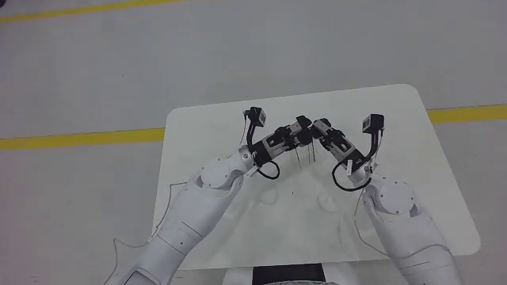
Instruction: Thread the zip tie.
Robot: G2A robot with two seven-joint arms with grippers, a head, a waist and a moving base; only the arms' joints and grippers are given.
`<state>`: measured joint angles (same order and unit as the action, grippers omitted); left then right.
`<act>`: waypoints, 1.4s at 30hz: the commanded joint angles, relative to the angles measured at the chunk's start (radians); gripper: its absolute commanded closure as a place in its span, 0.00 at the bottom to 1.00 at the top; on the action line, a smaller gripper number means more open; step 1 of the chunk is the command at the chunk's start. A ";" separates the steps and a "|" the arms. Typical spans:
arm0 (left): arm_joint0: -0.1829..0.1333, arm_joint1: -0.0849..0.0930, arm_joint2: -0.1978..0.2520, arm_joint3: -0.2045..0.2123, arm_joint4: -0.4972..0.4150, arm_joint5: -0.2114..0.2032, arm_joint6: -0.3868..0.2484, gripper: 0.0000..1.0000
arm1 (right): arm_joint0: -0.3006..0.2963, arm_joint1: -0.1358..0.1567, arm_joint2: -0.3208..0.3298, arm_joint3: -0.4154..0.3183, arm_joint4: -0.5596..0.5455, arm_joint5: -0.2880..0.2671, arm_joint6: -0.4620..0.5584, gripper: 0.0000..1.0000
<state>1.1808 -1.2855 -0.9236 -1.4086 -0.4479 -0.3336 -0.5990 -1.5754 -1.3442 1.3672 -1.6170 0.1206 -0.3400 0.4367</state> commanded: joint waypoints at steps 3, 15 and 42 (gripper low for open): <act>-0.002 0.000 0.003 0.000 0.006 0.006 0.006 0.56 | -0.001 0.001 -0.001 -0.003 -0.013 0.000 0.000 1.00; -0.009 0.000 0.009 0.007 0.007 0.016 0.008 0.66 | -0.004 0.004 -0.003 -0.015 -0.028 0.000 -0.011 1.00; -0.015 0.001 0.019 0.014 0.020 0.039 0.020 0.85 | -0.006 0.009 -0.009 -0.034 -0.052 0.000 -0.030 1.00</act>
<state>1.1657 -1.2850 -0.9042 -1.3946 -0.4285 -0.2953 -0.5795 -1.5818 -1.3352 1.3584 -1.6503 0.0689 -0.3400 0.4072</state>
